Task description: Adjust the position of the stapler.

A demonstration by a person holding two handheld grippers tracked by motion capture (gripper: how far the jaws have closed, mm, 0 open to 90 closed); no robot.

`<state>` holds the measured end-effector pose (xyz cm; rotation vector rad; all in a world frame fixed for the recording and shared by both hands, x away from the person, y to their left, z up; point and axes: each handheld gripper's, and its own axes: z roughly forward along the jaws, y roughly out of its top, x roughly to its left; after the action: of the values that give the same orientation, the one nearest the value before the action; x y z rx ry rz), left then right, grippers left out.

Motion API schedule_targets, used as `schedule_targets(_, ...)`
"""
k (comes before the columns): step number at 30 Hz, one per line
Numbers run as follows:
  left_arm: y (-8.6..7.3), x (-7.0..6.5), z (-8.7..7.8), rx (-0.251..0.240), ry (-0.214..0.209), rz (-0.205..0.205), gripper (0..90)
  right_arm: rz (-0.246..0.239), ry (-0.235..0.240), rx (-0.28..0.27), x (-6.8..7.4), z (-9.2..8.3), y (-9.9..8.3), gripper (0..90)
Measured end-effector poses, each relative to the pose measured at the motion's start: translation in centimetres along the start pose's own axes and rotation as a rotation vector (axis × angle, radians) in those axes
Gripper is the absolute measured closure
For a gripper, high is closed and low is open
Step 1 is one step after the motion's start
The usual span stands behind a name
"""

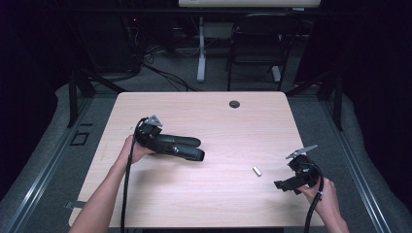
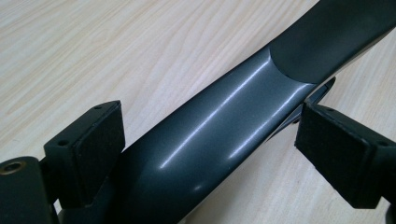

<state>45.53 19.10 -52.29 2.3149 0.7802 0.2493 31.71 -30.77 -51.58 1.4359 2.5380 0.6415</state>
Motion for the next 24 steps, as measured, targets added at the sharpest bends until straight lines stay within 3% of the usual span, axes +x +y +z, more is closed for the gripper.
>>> schedule_targets(4,0.03,-0.1,-0.02,-0.001,0.002,0.01,9.8,-0.003,0.008,0.005,0.13,0.09,0.08,1.7)
schedule_targets(9,0.68,-0.69,0.69,0.036,-0.011,0.065,12.1,-0.008,0.01,0.01,0.14,0.14,0.16,2.3)
schedule_targets(20,0.6,-0.68,0.05,0.04,-0.057,0.073,22.1,-0.006,0.013,0.027,0.0,0.29,0.05,2.9)
schedule_targets(24,0.66,-0.93,-0.2,0.051,-0.079,0.054,28.1,0.002,0.012,0.016,0.13,0.32,0.14,3.2)
